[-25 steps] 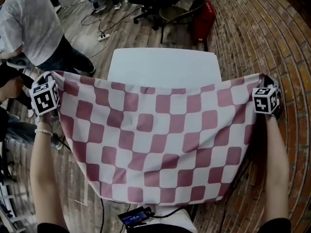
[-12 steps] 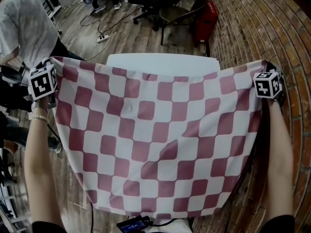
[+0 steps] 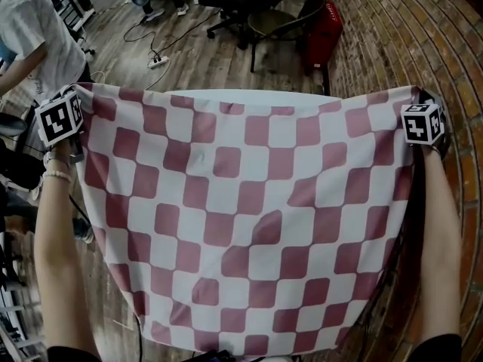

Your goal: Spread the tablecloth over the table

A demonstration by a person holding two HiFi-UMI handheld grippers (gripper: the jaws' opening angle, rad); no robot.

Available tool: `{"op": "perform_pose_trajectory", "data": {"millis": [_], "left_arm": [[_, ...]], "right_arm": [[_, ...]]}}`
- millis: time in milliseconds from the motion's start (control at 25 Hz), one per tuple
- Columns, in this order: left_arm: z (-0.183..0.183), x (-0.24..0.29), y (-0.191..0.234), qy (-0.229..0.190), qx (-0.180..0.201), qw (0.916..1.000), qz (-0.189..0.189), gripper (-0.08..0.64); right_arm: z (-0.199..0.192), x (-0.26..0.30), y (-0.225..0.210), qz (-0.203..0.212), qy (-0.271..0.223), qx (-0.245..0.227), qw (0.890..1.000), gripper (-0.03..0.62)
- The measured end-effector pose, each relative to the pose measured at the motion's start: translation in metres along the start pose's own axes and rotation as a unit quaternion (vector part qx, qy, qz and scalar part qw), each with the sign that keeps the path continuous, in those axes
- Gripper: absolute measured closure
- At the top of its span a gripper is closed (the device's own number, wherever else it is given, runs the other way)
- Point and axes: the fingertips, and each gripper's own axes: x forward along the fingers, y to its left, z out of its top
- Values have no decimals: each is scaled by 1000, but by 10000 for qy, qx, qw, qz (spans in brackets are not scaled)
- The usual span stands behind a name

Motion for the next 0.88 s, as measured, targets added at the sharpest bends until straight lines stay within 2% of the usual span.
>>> {"op": "perform_pose_trajectory", "data": {"millis": [240, 520, 640, 720, 760, 800, 840, 880], "left_arm": [[-59, 22, -28, 738, 337, 9962, -303, 546], [-126, 29, -57, 1443, 597, 9849, -744, 546], [-148, 26, -69, 1606, 709, 9794, -994, 543], [-162, 22, -78, 1757, 692, 9737, -1278, 494], [-168, 19, -82, 1841, 679, 9700, -1435, 445], [-174, 15, -86, 1918, 669, 9663, -1579, 410], [-180, 10, -89, 1982, 658, 9630, -1703, 384], [-185, 6, -91, 2036, 646, 9600, -1810, 369]], "right_arm": [[-40, 17, 47, 621, 468, 31, 9970, 558], [-98, 9, 101, 1408, 1134, 234, 9832, 558], [-107, 5, 118, 1707, 1133, 411, 9779, 558], [-105, -1, 124, 1894, 1110, 611, 9737, 555], [-105, -5, 128, 2038, 1121, 763, 9696, 528], [-105, -9, 133, 2194, 1119, 930, 9647, 474], [-105, -14, 138, 2333, 1100, 1095, 9599, 427], [-106, -18, 141, 2449, 1073, 1263, 9553, 408]]}}
